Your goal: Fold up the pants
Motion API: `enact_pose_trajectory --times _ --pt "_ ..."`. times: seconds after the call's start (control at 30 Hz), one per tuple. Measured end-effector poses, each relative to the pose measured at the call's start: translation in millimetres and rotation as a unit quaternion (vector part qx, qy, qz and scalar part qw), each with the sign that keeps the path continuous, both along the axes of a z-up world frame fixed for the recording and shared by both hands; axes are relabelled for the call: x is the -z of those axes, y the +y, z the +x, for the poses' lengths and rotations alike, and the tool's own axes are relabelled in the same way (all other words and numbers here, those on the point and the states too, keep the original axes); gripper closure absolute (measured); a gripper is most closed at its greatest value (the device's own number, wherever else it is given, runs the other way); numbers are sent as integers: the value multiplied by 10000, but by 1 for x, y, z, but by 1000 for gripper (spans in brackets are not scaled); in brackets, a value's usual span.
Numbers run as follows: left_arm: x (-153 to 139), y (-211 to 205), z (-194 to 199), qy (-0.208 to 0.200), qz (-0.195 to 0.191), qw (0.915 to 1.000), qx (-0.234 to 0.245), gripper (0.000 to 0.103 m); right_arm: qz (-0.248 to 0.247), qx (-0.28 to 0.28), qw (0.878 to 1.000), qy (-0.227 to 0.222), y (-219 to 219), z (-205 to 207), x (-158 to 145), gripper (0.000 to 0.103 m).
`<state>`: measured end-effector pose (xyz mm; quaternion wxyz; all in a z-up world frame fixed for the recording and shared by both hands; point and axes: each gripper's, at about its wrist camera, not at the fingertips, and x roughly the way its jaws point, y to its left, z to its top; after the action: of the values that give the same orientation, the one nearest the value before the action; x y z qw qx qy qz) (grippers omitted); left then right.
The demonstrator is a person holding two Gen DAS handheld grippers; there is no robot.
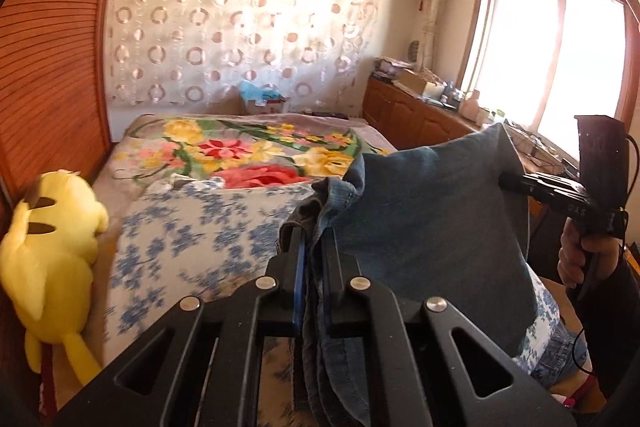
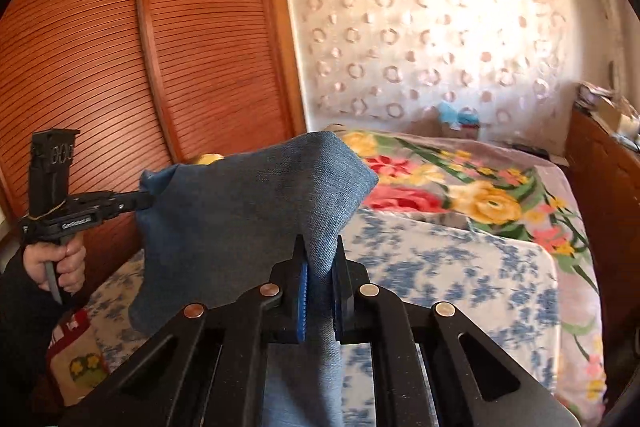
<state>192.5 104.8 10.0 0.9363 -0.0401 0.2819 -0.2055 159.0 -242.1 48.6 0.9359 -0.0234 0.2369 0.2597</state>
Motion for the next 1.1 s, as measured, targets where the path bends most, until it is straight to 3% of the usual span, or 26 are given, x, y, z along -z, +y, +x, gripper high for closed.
enact_pose_trajectory --times 0.17,0.27,0.53,1.1 --pt "12 -33 30 174 347 9992 -94 94 -259 467 9977 415 -11 29 30 93" --pt "19 -40 38 255 486 9983 -180 94 -340 742 9943 684 -16 42 50 84" --pt "32 -44 34 324 621 9973 -217 66 -624 890 9911 771 -7 45 74 78" --pt "66 -82 -13 628 722 9953 168 65 -752 687 9895 1021 11 -37 96 67"
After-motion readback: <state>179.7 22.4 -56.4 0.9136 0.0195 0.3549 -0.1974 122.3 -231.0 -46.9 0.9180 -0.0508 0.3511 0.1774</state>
